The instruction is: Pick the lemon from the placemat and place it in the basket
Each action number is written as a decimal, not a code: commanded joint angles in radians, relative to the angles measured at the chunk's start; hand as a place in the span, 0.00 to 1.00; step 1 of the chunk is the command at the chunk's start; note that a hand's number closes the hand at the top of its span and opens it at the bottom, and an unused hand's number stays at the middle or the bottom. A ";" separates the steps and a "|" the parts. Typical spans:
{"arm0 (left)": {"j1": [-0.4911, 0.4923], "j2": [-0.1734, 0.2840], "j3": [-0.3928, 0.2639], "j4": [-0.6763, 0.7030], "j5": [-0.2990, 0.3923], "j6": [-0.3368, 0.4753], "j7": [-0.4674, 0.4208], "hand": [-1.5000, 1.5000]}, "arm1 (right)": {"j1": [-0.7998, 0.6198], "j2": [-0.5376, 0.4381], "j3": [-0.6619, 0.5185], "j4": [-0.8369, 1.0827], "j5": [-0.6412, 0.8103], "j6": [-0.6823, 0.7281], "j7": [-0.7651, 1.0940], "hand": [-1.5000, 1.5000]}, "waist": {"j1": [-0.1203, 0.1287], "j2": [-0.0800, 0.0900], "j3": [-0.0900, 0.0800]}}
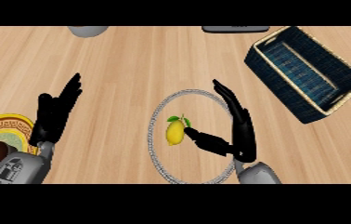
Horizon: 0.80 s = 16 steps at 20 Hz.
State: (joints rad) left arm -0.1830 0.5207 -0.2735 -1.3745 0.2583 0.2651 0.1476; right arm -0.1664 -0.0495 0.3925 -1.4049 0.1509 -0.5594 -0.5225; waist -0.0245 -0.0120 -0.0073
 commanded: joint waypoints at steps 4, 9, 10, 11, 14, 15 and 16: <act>-0.006 0.012 0.019 0.004 -0.001 0.011 0.022 0.50 | 0.071 -0.233 0.098 0.003 0.330 -0.022 0.372 0.00 | -0.029 -0.012 -0.009; -0.024 0.019 0.029 0.015 0.003 -0.001 0.028 0.50 | 0.065 -0.339 0.212 -0.119 0.379 0.263 0.638 0.00 | -0.020 -0.008 -0.006; -0.005 -0.023 -0.009 0.012 -0.021 0.021 0.015 0.50 | 0.054 -0.335 0.236 -0.174 0.389 0.304 0.704 0.00 | -0.019 -0.008 -0.005; -0.014 -0.006 0.006 0.019 -0.013 0.014 0.028 0.50 | 0.049 -0.340 0.254 -0.231 0.387 0.349 0.758 0.00 | -0.023 -0.011 -0.006; -0.013 -0.026 0.005 0.017 -0.016 0.018 0.015 0.50 | 0.015 -0.343 0.285 -0.420 0.397 0.477 0.980 0.00 | -0.009 -0.004 -0.001; 0.000 -0.020 0.006 0.021 -0.012 -0.002 0.000 0.50 | 0.015 -0.357 0.272 -0.492 0.383 0.517 1.054 0.00 | -0.008 -0.003 0.000; -0.007 0.000 0.017 0.009 -0.015 -0.008 0.016 0.50 | 0.014 -0.345 0.280 -0.554 0.400 0.537 1.137 0.00 | 0.000 0.000 0.003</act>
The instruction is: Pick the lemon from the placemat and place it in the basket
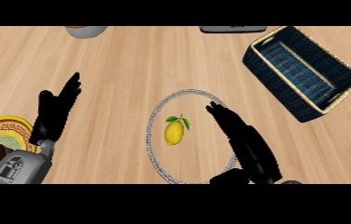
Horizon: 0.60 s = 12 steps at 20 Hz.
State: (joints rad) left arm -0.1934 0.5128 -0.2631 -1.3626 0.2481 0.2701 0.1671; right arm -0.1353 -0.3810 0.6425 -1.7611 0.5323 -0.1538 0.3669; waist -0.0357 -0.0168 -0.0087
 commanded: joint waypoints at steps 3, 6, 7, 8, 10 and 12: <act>-0.002 -0.047 -0.019 -0.016 -0.034 0.005 -0.011 0.50 | -0.033 0.046 0.059 -0.303 0.063 0.190 0.440 0.00 | 0.026 0.012 0.007; -0.039 -0.029 0.029 0.004 -0.032 -0.044 0.017 0.50 | 0.020 0.053 0.072 -0.432 0.104 0.227 0.524 0.00 | 0.027 0.014 0.008; -0.025 -0.057 0.018 0.004 -0.062 -0.036 0.008 0.50 | 0.009 0.085 0.053 -0.409 0.126 0.220 0.522 0.00 | 0.031 0.015 0.008; -0.066 -0.042 0.050 0.008 -0.045 -0.057 0.043 0.50 | -0.074 0.112 -0.023 -0.351 0.087 0.257 0.517 0.00 | 0.034 0.016 0.008; -0.077 -0.105 0.047 0.100 -0.083 -0.046 -0.035 0.50 | -0.005 0.132 0.070 -0.338 0.224 0.189 0.496 0.00 | 0.030 0.017 0.008; -0.078 -0.061 0.079 0.032 -0.069 -0.084 0.029 0.50 | 0.051 0.108 0.069 -0.331 0.271 0.145 0.428 0.00 | 0.032 0.016 0.009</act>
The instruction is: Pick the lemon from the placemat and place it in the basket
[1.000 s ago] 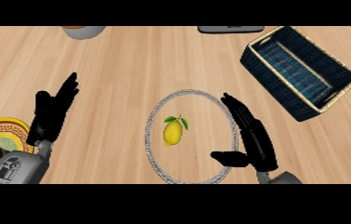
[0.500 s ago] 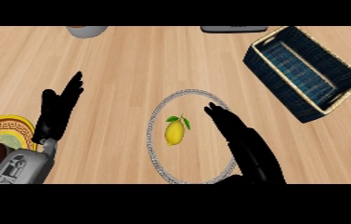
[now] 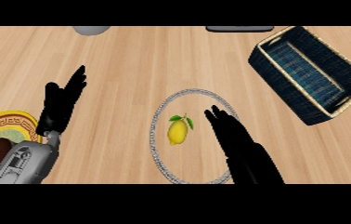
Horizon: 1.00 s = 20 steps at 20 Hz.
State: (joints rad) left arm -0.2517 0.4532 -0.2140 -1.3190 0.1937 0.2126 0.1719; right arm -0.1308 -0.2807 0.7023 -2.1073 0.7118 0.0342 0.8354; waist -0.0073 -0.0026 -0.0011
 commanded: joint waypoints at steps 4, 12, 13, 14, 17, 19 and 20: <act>-0.006 -0.068 0.038 0.007 -0.076 -0.006 0.015 0.50 | 0.019 0.105 -0.011 0.128 0.119 -0.045 -0.053 0.00 | 0.006 0.002 0.001; 0.003 -0.085 0.098 -0.038 -0.109 -0.074 0.056 0.50 | -0.022 0.172 -0.128 0.245 0.042 0.013 -0.169 0.00 | 0.008 0.003 0.001; 0.071 -0.090 0.093 -0.097 -0.125 -0.064 0.042 0.50 | 0.045 0.175 -0.072 0.291 0.120 -0.084 -0.221 0.00 | 0.009 0.002 0.001; -0.007 -0.106 0.108 0.009 -0.120 -0.069 0.015 0.50 | 0.048 0.159 -0.083 0.362 0.101 -0.122 -0.299 0.00 | 0.006 0.004 0.001; 0.076 -0.143 0.079 -0.111 -0.183 -0.040 0.069 0.50 | 0.042 0.185 -0.123 0.374 0.110 -0.090 -0.297 0.00 | 0.008 0.002 0.001; 0.048 -0.159 0.105 0.009 -0.182 -0.074 -0.015 0.50 | -0.005 0.276 -0.083 0.455 0.173 -0.128 -0.258 0.00 | 0.007 0.003 0.001; 0.041 -0.137 0.135 0.016 -0.165 -0.102 -0.021 0.50 | 0.005 0.248 -0.118 0.518 0.159 -0.170 -0.359 0.00 | 0.008 0.003 0.001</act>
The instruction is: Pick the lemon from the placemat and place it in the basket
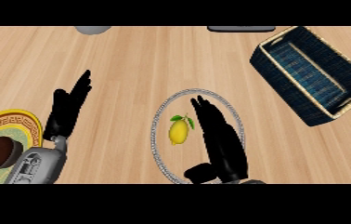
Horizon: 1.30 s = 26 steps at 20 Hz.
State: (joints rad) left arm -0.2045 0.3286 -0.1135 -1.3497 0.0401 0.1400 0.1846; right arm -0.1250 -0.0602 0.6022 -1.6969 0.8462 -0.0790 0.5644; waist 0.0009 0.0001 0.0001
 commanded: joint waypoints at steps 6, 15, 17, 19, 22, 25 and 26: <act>-0.001 -0.021 0.055 -0.066 -0.038 -0.057 0.058 0.50 | 0.032 0.031 -0.016 0.166 0.027 -0.088 -0.158 0.00 | 0.000 -0.001 0.000; -0.039 -0.045 0.127 0.005 -0.071 -0.123 0.043 0.50 | -0.132 0.060 0.074 0.268 -0.035 -0.180 0.009 0.00 | 0.001 0.000 0.000; -0.010 -0.073 0.105 -0.070 -0.103 -0.090 0.065 0.50 | -0.159 0.060 -0.005 0.349 -0.068 -0.156 -0.078 0.00 | 0.002 0.000 0.000; -0.020 -0.064 0.126 -0.063 -0.087 -0.117 0.087 0.50 | -0.152 0.060 0.031 0.379 -0.083 -0.182 -0.060 0.00 | 0.003 0.000 0.000; 0.026 -0.088 0.136 -0.078 -0.110 -0.108 0.053 0.50 | -0.122 0.060 0.009 0.309 -0.073 -0.114 -0.056 0.00 | 0.000 -0.001 0.000; -0.020 -0.078 0.163 -0.014 -0.097 -0.143 0.027 0.50 | -0.201 0.060 0.102 0.375 -0.134 -0.200 0.016 0.00 | 0.003 0.000 0.000; -0.034 -0.112 0.134 -0.041 -0.140 -0.099 0.076 0.50 | -0.191 0.060 0.017 0.432 -0.130 -0.188 -0.092 0.00 | 0.001 0.000 0.000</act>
State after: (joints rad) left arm -0.2186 0.2450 0.0234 -1.3834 -0.0699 0.0259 0.2322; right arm -0.3097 -0.0002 0.6292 -1.3071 0.7369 -0.2490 0.5084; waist 0.0031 0.0002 0.0001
